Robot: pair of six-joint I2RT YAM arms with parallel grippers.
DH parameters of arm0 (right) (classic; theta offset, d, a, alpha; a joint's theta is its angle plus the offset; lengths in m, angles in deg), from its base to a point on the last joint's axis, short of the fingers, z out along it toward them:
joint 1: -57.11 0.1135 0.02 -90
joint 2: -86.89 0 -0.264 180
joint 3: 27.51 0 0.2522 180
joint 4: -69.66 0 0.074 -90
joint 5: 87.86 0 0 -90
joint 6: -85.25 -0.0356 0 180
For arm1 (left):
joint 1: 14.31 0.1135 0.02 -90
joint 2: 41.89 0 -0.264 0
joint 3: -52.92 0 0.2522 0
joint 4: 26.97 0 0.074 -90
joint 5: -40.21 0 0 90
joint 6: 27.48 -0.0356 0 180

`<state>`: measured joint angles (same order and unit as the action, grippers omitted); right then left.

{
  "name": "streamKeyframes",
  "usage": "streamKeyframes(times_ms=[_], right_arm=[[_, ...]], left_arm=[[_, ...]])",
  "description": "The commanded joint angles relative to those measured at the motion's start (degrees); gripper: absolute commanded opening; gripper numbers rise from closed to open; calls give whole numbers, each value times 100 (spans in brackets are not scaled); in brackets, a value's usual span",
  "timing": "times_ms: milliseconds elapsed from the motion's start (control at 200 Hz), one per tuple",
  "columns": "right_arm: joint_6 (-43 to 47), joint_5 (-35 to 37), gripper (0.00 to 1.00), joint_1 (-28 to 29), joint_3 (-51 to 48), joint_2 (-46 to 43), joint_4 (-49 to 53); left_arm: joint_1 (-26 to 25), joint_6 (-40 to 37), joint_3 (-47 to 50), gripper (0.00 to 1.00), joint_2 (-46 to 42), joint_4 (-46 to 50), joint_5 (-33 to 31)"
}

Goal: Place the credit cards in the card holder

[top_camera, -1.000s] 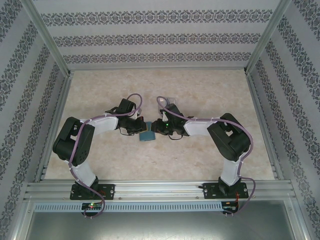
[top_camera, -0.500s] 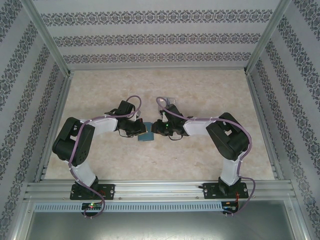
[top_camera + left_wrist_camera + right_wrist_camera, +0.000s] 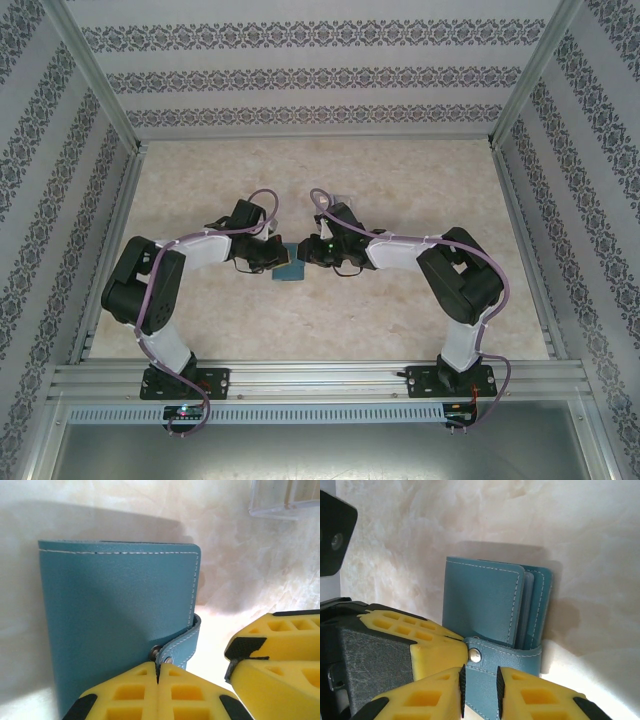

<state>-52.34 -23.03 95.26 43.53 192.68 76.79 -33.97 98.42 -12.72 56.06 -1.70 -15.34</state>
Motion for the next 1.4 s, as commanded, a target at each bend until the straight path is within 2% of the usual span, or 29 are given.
streamKeyframes(times_ms=[0,1024,1394], right_arm=[[111,-106,25,83,151,19,57],[96,-42,25,114,266,108,206],[-13,-69,23,285,852,397,461]], left_arm=[[103,-210,-128,2,-215,237,26],[415,-245,273,0,30,-37,70],[604,-402,225,0,363,15,22]])
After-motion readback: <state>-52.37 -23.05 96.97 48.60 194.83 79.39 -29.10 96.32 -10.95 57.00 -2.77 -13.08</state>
